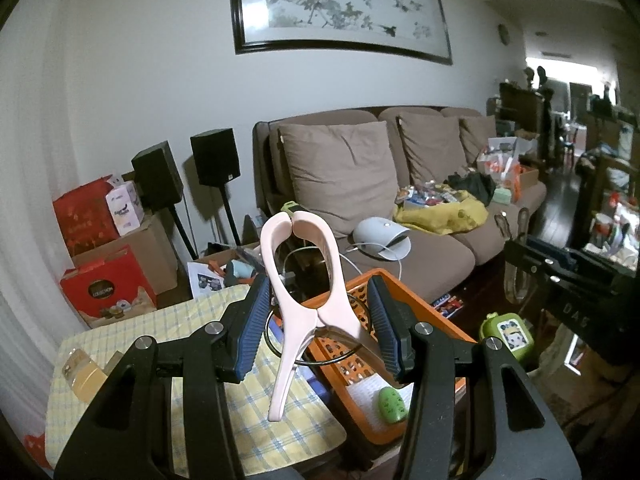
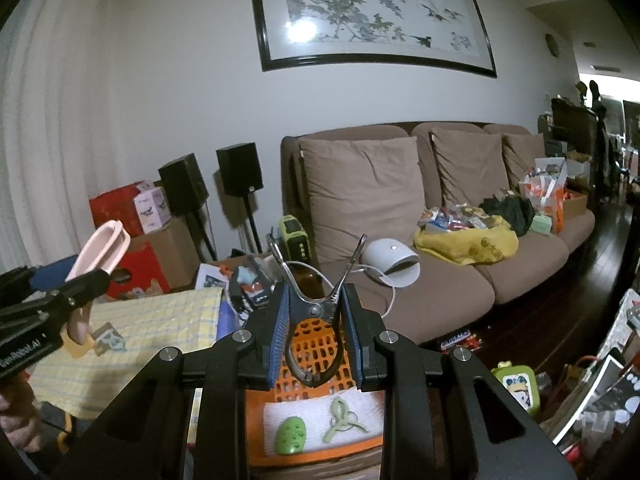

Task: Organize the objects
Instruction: 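Carry the pink clip in the left gripper over the orange basket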

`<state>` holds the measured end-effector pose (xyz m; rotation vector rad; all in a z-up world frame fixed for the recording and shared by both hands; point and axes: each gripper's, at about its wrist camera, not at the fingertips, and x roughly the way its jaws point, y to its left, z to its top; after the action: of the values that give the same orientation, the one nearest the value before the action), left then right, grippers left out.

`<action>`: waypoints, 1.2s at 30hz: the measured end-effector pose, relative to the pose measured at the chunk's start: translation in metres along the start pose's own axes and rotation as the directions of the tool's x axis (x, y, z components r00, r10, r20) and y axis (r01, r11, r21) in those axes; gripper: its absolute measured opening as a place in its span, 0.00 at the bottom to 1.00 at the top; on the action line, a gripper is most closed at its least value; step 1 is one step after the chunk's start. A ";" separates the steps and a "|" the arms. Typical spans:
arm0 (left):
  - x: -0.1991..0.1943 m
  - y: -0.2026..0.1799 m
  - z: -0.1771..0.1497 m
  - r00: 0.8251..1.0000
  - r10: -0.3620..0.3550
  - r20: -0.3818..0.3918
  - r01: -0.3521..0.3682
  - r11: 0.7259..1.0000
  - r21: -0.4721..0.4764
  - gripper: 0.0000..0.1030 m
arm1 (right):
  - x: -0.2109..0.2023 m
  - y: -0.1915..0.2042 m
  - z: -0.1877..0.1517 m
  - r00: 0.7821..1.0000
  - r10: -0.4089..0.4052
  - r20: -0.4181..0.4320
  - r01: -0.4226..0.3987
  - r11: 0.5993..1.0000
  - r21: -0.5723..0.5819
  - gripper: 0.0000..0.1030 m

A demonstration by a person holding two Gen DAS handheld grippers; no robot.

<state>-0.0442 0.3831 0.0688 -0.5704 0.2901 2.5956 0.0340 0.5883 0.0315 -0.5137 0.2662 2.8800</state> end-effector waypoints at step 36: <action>0.040 -0.037 -0.005 0.993 -0.086 -0.082 0.084 0.996 -0.022 0.45 | 0.026 -0.013 -0.011 0.998 -0.031 -0.059 0.033 0.999 0.029 0.25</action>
<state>-0.0571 0.4296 0.0428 -0.6840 0.2632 2.4988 0.0166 0.6025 0.0103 -0.5915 0.3072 2.8285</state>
